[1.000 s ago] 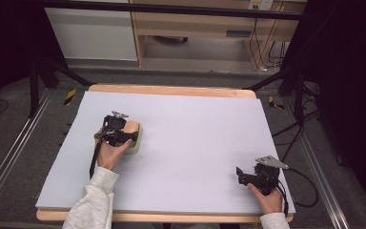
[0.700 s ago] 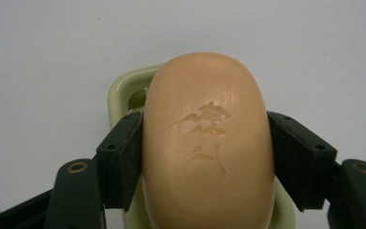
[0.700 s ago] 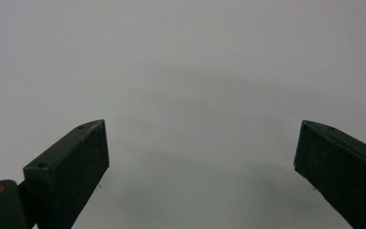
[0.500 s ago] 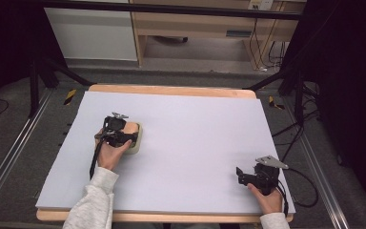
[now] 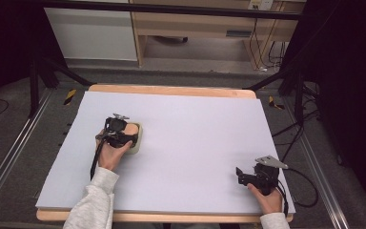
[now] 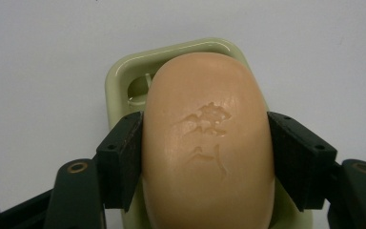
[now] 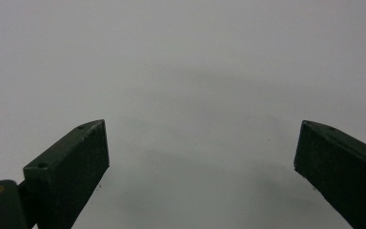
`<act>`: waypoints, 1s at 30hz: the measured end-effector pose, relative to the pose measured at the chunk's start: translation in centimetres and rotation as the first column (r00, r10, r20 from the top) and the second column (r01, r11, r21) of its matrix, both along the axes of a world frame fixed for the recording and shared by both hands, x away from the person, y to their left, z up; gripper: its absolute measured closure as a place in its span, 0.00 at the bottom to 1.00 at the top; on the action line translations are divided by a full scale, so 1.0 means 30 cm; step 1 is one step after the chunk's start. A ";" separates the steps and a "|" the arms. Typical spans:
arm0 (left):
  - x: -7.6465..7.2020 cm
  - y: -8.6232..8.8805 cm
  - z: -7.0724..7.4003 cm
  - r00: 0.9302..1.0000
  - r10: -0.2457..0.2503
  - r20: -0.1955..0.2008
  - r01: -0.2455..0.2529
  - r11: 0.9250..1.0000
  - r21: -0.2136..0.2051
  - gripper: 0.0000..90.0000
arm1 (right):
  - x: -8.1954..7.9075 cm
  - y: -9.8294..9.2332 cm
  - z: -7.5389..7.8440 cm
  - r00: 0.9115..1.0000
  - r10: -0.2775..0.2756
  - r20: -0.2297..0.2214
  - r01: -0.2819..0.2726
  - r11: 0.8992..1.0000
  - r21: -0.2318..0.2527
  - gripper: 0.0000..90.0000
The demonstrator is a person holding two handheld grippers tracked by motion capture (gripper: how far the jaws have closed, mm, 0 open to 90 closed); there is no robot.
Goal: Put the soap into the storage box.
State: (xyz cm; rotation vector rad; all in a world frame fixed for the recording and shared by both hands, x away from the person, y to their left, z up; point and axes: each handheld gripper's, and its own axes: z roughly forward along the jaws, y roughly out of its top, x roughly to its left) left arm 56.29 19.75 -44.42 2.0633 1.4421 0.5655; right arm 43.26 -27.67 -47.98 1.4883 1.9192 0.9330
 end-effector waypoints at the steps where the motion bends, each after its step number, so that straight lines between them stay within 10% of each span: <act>1: 0.000 0.000 -0.001 1.000 0.001 -0.001 -0.001 1.000 0.001 0.35 | 0.000 0.000 0.000 1.000 0.000 -0.002 0.000 1.000 0.000 0.05; 30: -0.023 0.011 0.027 0.999 -0.011 0.033 0.012 0.999 -0.032 0.31 | -0.004 0.001 0.003 1.000 -0.001 0.001 0.001 1.000 0.003 0.05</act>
